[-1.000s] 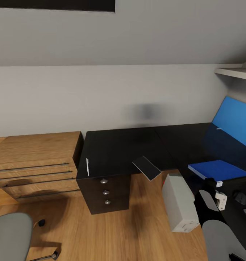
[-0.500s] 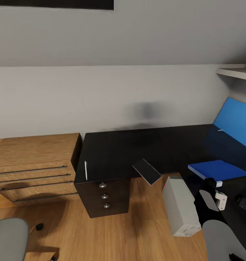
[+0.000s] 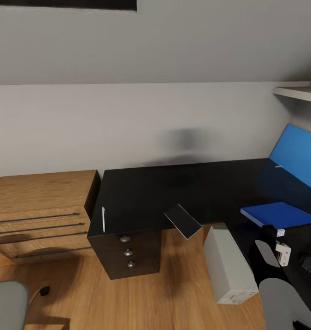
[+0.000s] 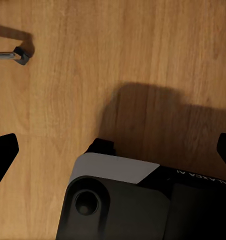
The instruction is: In the bedroom, organize the workspace by keeping the computer under the desk, ensuring the monitor is on the desk, placing the keyboard on the desk next to the monitor, placing the mouse on the desk next to the keyboard, moving the folder from the swivel chair onto the desk next to the mouse, stacking the notebook on top of the folder with the pen on top of the notebook, and positioning the swivel chair next to the desk.
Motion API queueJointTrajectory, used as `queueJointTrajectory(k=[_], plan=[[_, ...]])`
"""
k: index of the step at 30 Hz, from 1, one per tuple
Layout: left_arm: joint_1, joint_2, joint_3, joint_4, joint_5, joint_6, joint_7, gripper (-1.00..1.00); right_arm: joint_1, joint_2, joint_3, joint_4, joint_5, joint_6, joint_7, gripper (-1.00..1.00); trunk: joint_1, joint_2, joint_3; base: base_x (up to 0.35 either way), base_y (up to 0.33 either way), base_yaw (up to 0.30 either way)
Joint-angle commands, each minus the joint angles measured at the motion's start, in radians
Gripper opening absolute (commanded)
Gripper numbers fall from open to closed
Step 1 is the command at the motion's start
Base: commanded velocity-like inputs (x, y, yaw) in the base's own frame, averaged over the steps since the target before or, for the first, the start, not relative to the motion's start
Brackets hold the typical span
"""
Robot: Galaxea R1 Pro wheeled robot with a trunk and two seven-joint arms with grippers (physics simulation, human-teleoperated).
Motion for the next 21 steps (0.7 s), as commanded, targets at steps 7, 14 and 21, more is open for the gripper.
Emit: queueJointTrajectory(k=[7,14,21], plan=[[-0.001,0.001,-0.009,0.0,0.011,-0.006,0.005,1.0,-0.001,0.0,0.001,-0.001,-0.004,-0.003,-0.006,-1.0,0.0,-0.001,-0.001,0.004,-0.004,0.0],[-0.001,0.0,-0.008,0.0,0.011,-0.006,0.005,1.0,-0.001,0.0,0.001,-0.001,-0.004,-0.003,-0.005,-1.0,0.0,-0.001,-0.001,0.0,0.0,0.0],[-0.001,0.0,-0.009,0.0,0.011,-0.006,0.005,1.0,-0.001,-0.001,0.001,-0.001,-0.004,-0.002,-0.005,-1.0,0.0,-0.001,-0.001,0.0,0.0,0.0]])
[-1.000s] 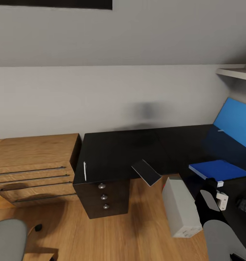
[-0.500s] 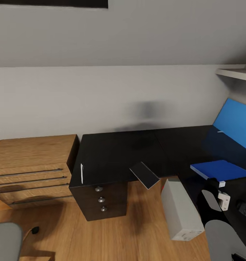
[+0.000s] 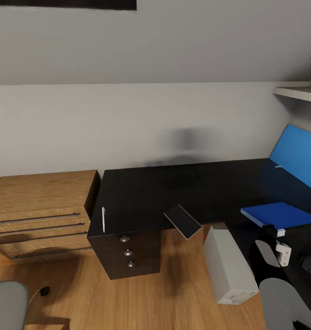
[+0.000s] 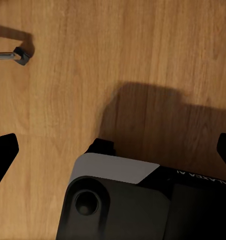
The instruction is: In the bedroom, organize the workspace by keeping the computer under the desk, ensuring the monitor is on the desk, placing the keyboard on the desk next to the monitor, placing the mouse on the desk next to the keyboard, moving the folder from the swivel chair onto the desk next to the mouse, stacking the notebook on top of the folder with the pen on top of the notebook, and positioning the swivel chair next to the desk.
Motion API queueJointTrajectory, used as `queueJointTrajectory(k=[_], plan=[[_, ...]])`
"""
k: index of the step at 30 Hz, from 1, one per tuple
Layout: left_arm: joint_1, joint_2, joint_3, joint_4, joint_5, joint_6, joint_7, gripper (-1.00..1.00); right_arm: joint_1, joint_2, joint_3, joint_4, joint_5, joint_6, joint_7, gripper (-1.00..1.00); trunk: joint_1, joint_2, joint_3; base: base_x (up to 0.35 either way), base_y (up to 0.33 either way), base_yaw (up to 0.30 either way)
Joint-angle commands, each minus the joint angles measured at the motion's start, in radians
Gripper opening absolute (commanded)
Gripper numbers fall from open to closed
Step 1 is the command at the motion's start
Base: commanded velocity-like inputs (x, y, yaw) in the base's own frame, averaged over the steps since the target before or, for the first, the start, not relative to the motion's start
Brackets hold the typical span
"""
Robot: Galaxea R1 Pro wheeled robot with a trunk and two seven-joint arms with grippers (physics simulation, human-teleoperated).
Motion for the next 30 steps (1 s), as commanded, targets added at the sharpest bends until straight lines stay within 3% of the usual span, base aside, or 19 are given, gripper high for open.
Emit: queueJointTrajectory(k=[1,2,18,30], plan=[[-0.001,0.0,-0.008,0.0,0.011,-0.005,0.005,1.0,-0.001,0.0,0.001,-0.001,-0.004,-0.003,-0.003,-1.0,0.0,-0.001,-0.001,0.0,0.0,0.0],[-0.001,0.0,-0.008,0.0,0.011,-0.005,0.005,1.0,-0.001,0.0,0.001,-0.001,-0.003,-0.002,-0.003,1.0,0.0,-0.001,-0.001,0.0,0.0,0.0],[-0.001,0.0,-0.008,0.0,0.011,-0.004,0.004,1.0,-0.001,0.0,0.002,-0.001,-0.002,0.012,-0.003,1.0,0.0,-0.001,-0.001,-0.003,0.0,0.0],[-0.001,0.0,-0.008,0.0,0.011,-0.004,0.004,1.0,-0.001,0.0,0.002,-0.001,0.001,0.012,-0.003,1.0,0.0,-0.001,-0.001,-0.129,0.0,0.0]])
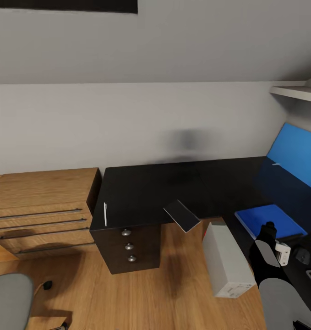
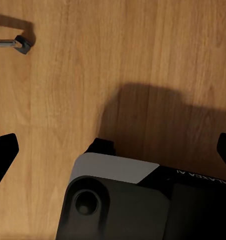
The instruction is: In the bedroom, organize the workspace by keeping the computer under the desk, ensuring the monitor is on the desk, placing the keyboard on the desk next to the monitor, placing the mouse on the desk next to the keyboard, moving the folder from the swivel chair onto the desk next to the mouse, stacking the notebook on top of the folder with the pen on top of the notebook, and positioning the swivel chair next to the desk.
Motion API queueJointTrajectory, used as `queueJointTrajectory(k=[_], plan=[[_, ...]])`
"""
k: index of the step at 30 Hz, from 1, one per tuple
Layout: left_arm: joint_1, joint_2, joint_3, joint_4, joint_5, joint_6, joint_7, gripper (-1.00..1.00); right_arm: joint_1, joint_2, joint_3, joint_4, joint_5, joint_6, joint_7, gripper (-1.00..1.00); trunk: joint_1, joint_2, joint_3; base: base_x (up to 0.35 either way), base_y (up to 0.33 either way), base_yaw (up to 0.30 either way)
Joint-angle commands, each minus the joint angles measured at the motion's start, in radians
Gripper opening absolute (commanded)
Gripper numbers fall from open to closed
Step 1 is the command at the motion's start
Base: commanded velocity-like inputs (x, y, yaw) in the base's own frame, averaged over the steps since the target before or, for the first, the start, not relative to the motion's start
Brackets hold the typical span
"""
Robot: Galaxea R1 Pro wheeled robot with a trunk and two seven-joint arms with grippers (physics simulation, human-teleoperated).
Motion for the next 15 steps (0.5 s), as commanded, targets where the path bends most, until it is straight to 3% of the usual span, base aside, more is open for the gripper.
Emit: queueJointTrajectory(k=[1,8,11,15], plan=[[-0.001,0.0,-0.008,0.0,0.011,-0.005,0.005,1.0,0.0,0.0,0.001,-0.001,-0.005,-0.003,-0.003,1.0,0.0,-0.001,-0.001,-0.008,0.0,0.0],[-0.001,0.0,-0.008,0.0,0.011,-0.005,0.006,1.0,0.0,0.009,0.0,-0.005,-0.005,-0.006,0.004,1.0,0.0,-0.001,-0.001,-0.002,0.0,0.0],[-0.001,0.0,-0.008,0.0,0.011,-0.005,0.006,1.0,0.0,0.026,0.0,-0.008,-0.005,-0.01,0.009,1.0,0.0,-0.001,-0.001,0.0,0.0,0.0],[-0.001,0.0,-0.008,0.0,0.011,-0.005,0.006,1.0,0.002,0.032,0.0,-0.007,-0.005,-0.009,0.056,1.0,0.0,-0.001,-0.001,0.0,0.0,0.0]])
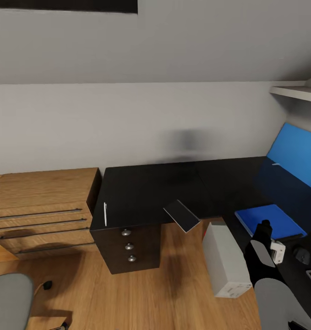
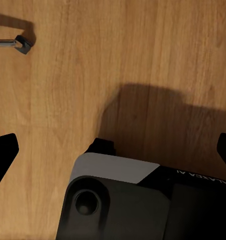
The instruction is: In the bedroom, organize the workspace by keeping the computer under the desk, ensuring the monitor is on the desk, placing the keyboard on the desk next to the monitor, placing the mouse on the desk next to the keyboard, moving the folder from the swivel chair onto the desk next to the mouse, stacking the notebook on top of the folder with the pen on top of the notebook, and positioning the swivel chair next to the desk.
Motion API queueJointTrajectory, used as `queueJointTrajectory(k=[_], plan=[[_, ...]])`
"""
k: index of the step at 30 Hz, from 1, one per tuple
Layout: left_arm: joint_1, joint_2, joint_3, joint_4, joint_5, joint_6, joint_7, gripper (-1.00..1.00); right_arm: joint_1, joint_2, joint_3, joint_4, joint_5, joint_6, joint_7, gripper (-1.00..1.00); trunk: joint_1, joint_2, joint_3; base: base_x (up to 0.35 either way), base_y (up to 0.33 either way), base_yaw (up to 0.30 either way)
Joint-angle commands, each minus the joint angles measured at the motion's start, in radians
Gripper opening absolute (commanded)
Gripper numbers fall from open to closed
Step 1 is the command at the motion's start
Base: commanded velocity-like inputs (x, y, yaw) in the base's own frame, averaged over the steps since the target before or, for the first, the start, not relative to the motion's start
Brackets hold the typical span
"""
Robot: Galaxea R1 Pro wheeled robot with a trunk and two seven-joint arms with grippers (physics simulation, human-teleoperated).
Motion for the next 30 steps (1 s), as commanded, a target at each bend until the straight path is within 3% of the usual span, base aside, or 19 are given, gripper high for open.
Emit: queueJointTrajectory(k=[1,12,22,25,27,28,30], plan=[[-0.001,0.0,-0.008,0.0,0.011,-0.005,0.005,1.0,0.0,0.001,0.001,0.0,-0.007,-0.002,0.018,1.0,0.0,-0.001,-0.001,0.0,0.0,0.0],[-0.001,0.001,-0.008,0.0,0.012,-0.005,0.005,1.0,0.002,0.042,0.003,0.005,-0.004,0.006,0.052,1.0,0.0,-0.001,0.007,0.0,0.0,0.016],[-0.001,0.0,-0.008,0.0,0.011,-0.005,0.005,1.0,0.002,0.065,0.007,0.046,-0.004,0.087,0.04,1.0,0.0,-0.001,0.021,0.0,0.0,0.123],[-0.001,0.0,-0.008,0.0,0.01,-0.006,0.005,1.0,0.002,0.066,0.038,0.084,-0.004,0.097,0.037,1.0,0.0,-0.001,0.024,0.0,0.0,0.164],[-0.001,0.0,-0.008,0.0,0.01,-0.007,0.005,1.0,0.002,0.065,0.095,0.109,-0.004,0.129,0.026,1.0,0.0,-0.001,0.026,0.0,0.0,0.202],[-0.001,0.0,-0.008,0.0,0.01,-0.007,0.005,1.0,0.002,0.063,0.155,0.122,-0.005,0.176,-0.004,1.0,0.0,-0.001,0.026,0.0,0.0,0.233],[-0.001,0.001,-0.008,0.0,0.01,-0.007,0.005,1.0,0.002,0.062,0.182,0.126,-0.005,0.205,-0.031,1.0,0.0,-0.001,0.027,0.0,0.0,0.239]])
